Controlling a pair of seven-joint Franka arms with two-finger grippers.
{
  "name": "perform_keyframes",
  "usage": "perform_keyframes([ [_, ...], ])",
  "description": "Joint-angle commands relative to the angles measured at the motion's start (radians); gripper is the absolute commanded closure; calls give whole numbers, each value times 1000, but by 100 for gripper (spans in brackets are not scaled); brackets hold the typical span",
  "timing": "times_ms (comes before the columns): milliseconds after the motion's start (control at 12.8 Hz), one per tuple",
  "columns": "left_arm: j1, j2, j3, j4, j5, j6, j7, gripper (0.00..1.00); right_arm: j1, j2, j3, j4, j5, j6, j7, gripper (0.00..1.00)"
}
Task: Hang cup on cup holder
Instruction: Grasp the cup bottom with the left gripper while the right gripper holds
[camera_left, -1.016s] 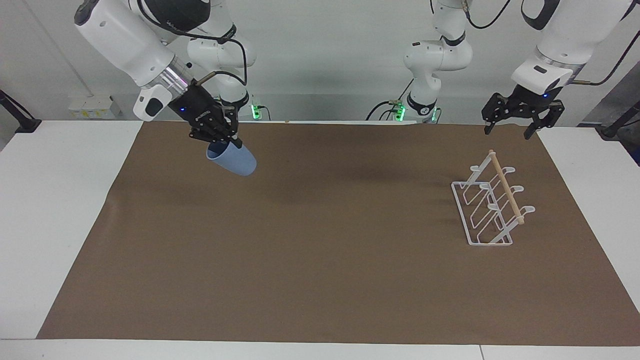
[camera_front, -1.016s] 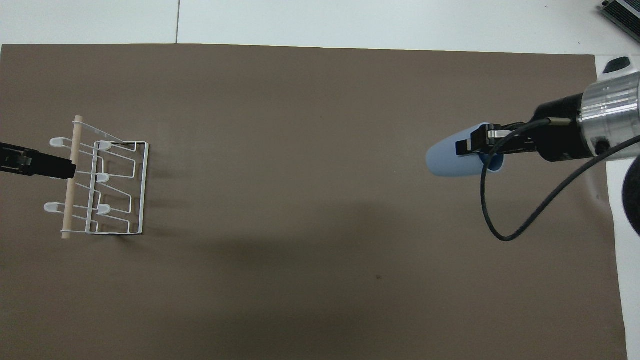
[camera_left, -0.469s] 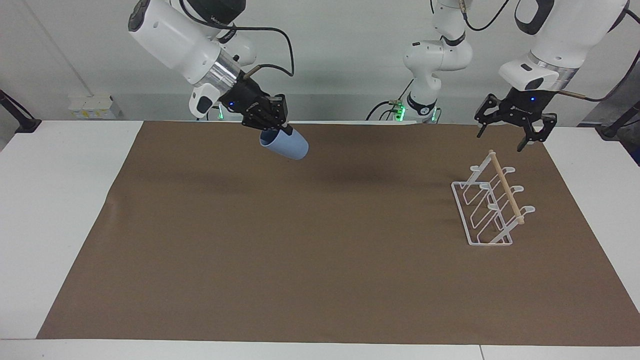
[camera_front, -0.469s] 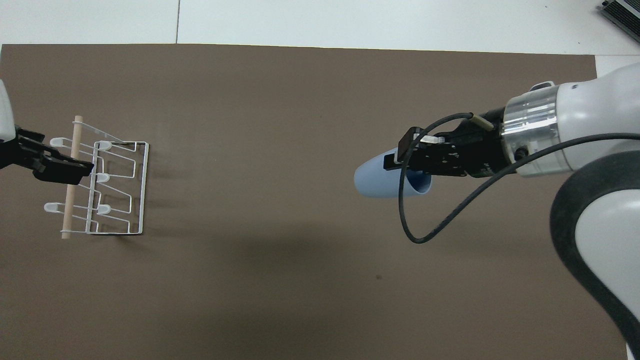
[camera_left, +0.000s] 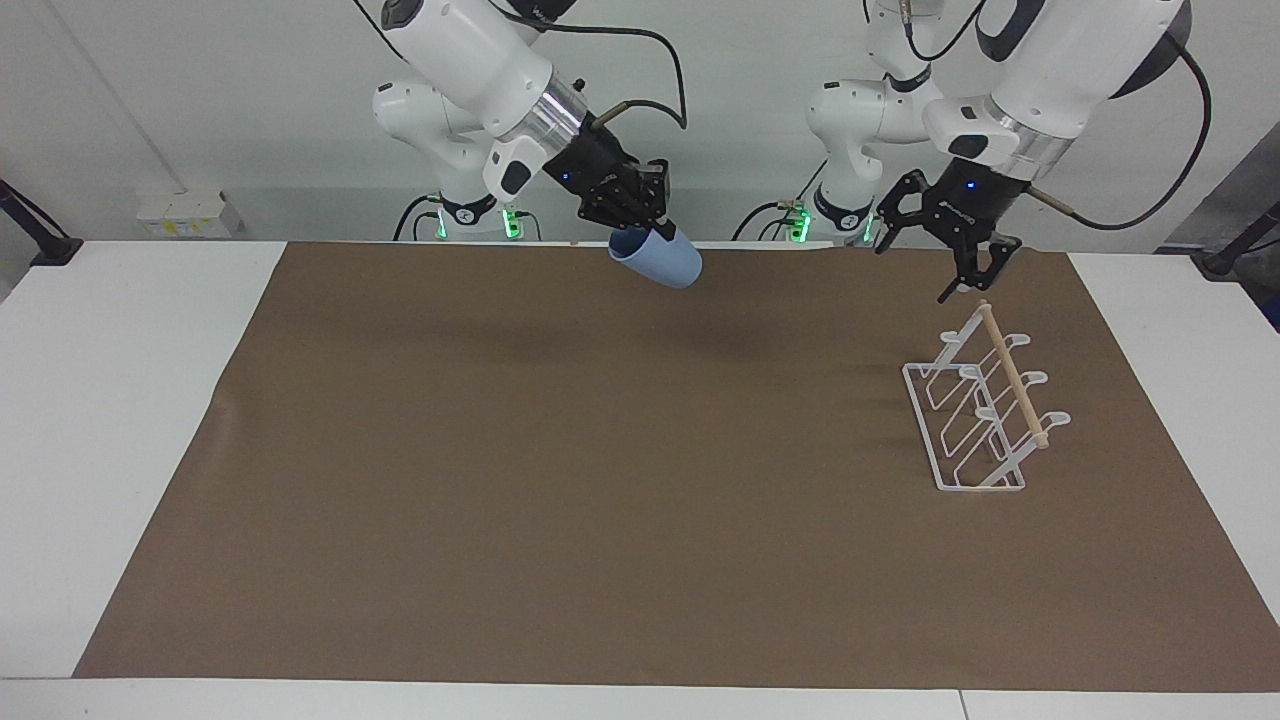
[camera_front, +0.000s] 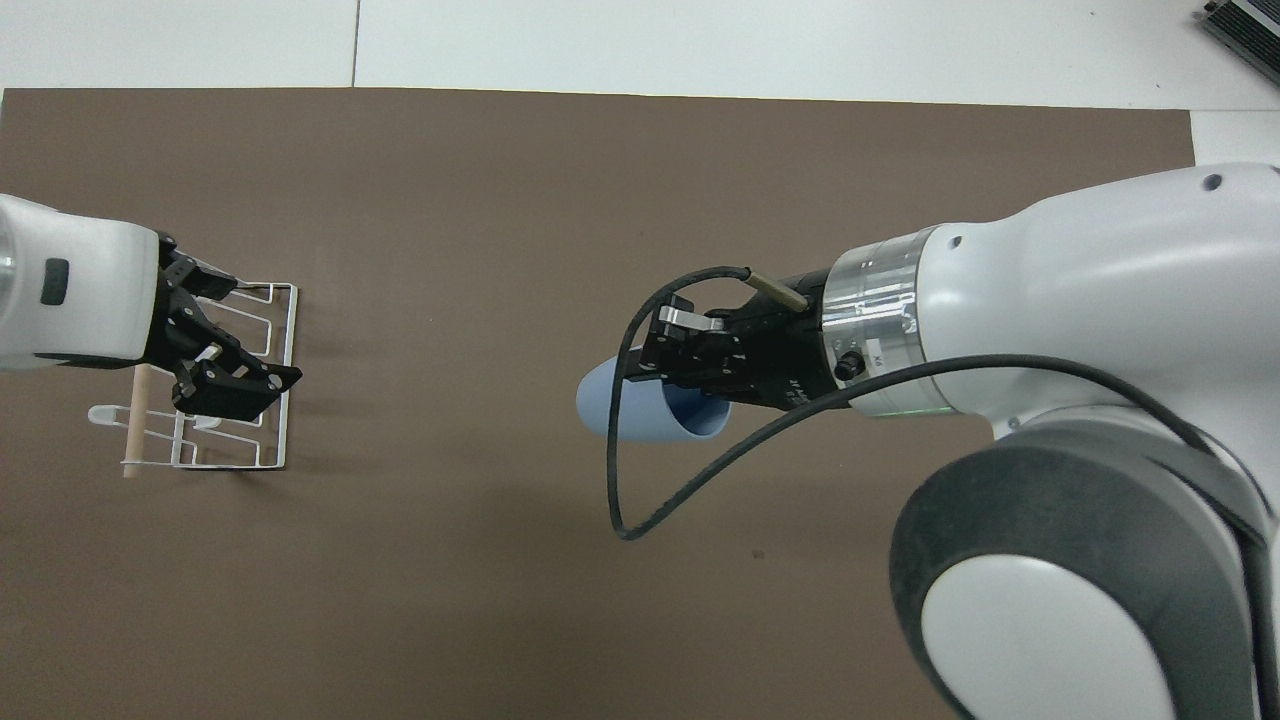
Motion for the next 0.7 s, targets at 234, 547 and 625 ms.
perform_keyframes([
  [234, -62, -108, 14, -171, -157, 37, 295, 0, 9, -22, -3, -16, 61, 14, 51, 100],
  [547, -163, -122, 14, -215, -208, 186, 396, 0, 9, -22, 18, -18, 63, 48, 64, 100],
  [625, -188, -130, 14, -235, -226, 226, 392, 0, 10, -22, 30, -20, 63, 82, 92, 100],
])
